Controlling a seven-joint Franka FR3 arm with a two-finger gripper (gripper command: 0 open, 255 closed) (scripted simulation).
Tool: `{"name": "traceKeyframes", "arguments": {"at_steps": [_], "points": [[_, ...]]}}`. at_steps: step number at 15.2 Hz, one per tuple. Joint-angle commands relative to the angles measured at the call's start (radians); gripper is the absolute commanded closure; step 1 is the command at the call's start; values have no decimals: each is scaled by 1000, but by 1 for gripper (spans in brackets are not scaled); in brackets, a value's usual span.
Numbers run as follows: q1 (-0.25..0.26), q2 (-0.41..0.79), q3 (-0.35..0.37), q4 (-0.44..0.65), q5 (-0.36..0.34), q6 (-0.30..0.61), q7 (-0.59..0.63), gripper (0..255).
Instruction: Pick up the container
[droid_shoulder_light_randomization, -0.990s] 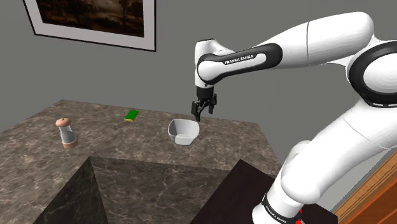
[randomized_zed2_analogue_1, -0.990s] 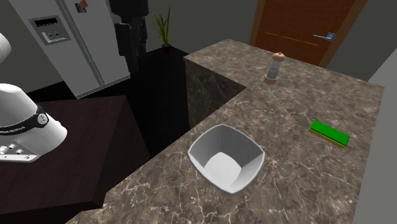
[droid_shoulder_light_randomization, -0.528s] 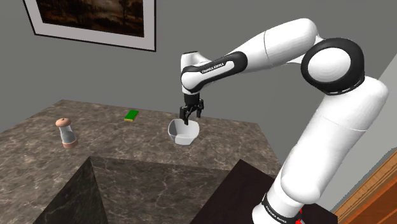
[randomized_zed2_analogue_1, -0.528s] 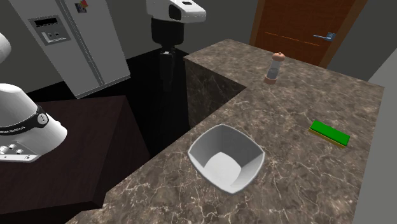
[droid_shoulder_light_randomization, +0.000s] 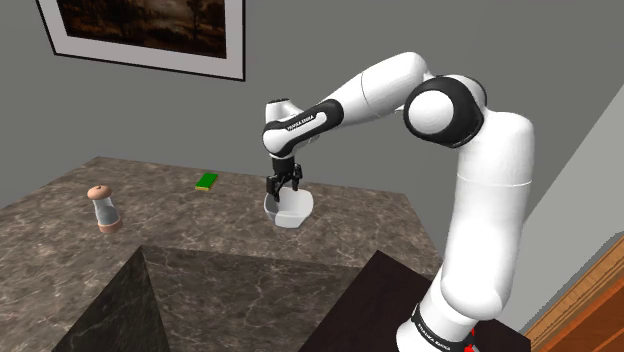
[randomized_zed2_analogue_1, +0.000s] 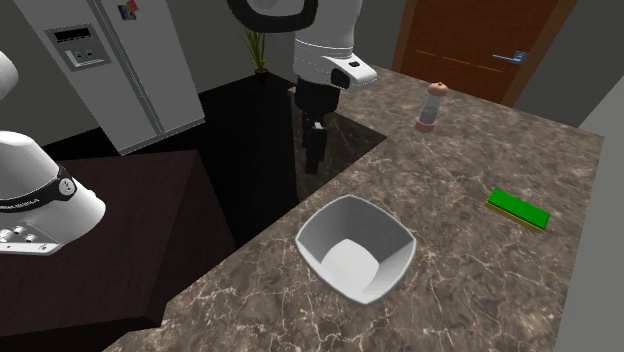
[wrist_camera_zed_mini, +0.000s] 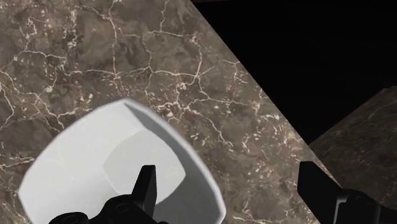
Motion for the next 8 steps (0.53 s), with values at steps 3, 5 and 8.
{"name": "traceKeyframes", "arguments": {"at_steps": [3, 5, 8], "points": [[-3, 165, 2, 156, 4, -1, -13, 0], [-5, 249, 3, 244, 6, -9, -21, 0], [-7, 382, 4, 395, 8, -34, -32, 0]]}}
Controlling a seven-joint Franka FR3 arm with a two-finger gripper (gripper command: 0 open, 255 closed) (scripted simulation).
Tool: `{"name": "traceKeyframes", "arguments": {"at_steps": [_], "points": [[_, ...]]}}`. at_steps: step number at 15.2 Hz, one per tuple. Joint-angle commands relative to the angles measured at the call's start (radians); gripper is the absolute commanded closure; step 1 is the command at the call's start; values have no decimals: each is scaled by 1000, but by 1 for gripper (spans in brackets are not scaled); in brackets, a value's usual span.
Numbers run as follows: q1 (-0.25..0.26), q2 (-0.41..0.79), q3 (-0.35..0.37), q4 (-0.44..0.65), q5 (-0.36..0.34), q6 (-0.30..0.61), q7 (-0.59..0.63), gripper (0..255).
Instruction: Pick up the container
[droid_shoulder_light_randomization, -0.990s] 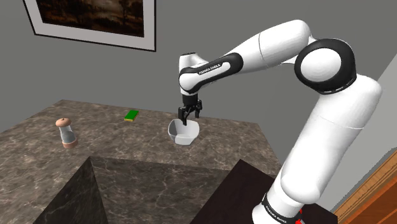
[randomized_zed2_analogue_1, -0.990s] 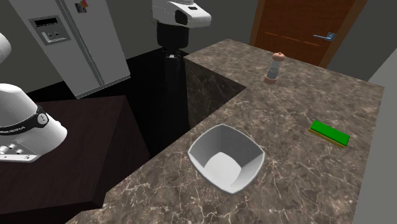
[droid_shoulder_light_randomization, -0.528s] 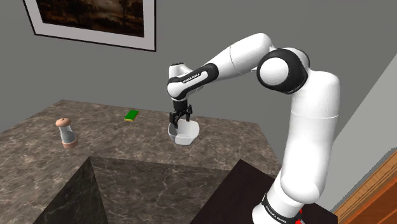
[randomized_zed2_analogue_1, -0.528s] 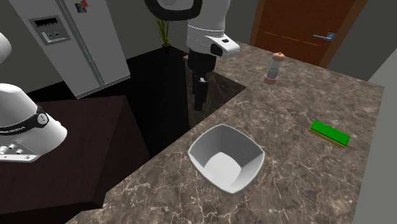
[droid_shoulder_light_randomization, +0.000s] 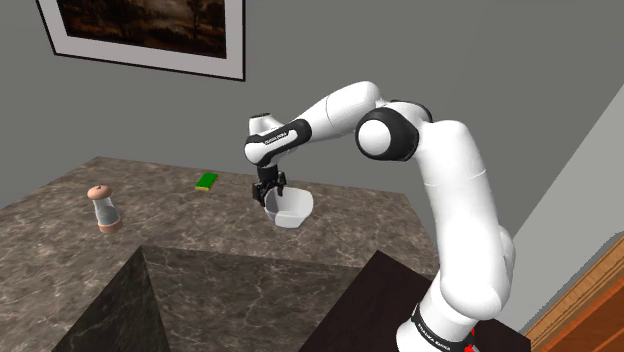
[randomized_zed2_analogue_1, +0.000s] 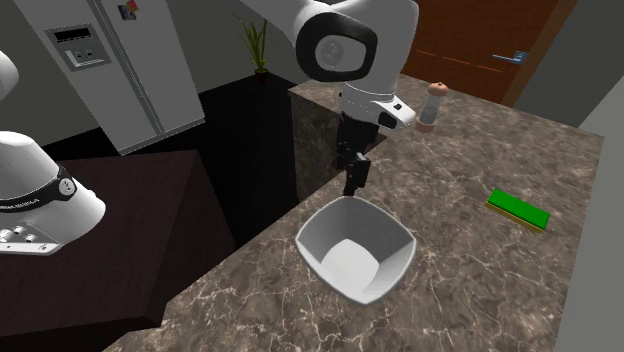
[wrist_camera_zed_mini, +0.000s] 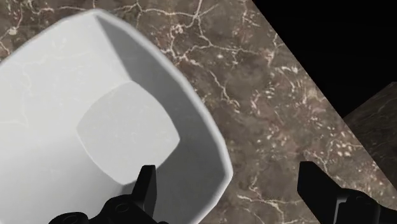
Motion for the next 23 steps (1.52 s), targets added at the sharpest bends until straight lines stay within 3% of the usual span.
{"name": "traceKeyframes", "arguments": {"at_steps": [1, 10, 11, 23], "points": [[-1, 74, 1, 81, 1, -11, -6, 0], [-2, 135, 0, 77, -1, 55, 0, 0], [-2, 134, 0, 76, -1, 55, 0, 255], [-2, 110, 0, 77, 0, 30, -2, 255]]}}
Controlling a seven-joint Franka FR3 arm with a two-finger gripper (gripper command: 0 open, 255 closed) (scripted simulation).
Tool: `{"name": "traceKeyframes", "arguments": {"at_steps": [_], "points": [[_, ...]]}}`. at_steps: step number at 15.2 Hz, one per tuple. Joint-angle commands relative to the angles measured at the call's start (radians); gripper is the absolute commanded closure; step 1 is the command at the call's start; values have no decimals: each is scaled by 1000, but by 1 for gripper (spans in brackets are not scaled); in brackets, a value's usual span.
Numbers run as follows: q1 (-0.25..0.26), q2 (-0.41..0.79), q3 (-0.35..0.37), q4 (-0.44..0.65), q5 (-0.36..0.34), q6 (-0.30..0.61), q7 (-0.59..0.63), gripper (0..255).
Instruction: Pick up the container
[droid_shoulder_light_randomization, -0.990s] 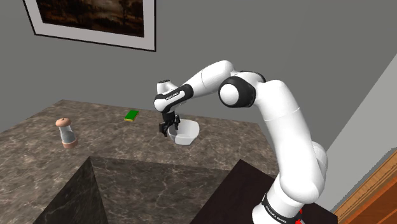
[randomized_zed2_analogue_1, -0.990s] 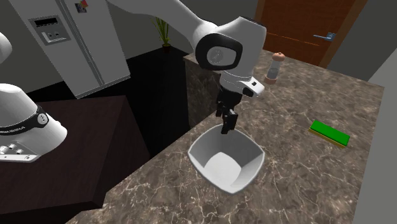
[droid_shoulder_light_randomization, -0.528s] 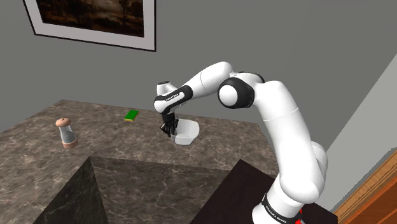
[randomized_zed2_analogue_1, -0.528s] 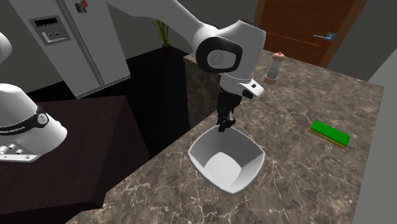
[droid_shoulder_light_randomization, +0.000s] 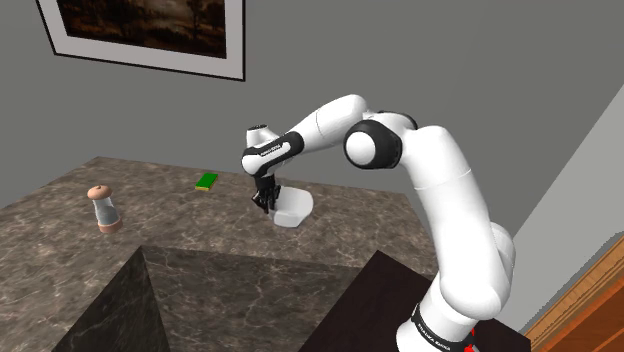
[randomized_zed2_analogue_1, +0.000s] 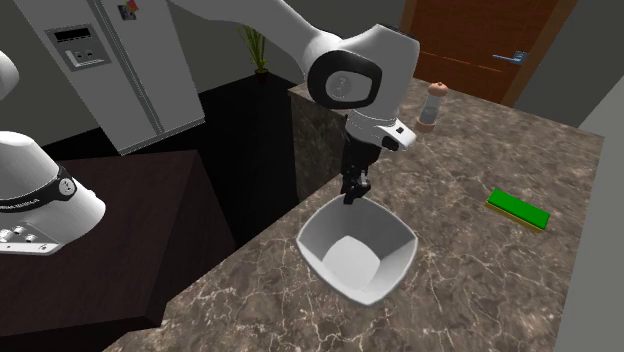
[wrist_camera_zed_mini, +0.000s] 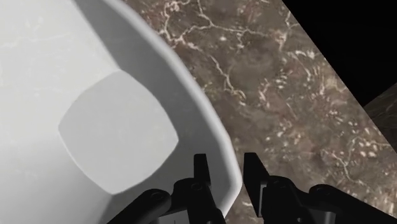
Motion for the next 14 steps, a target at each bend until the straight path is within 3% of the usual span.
{"name": "traceKeyframes", "arguments": {"at_steps": [1, 14], "points": [[0, -15, 0, 3, 1, -16, -2, 255], [0, -96, 1, 25, 4, -119, -11, 255]]}}
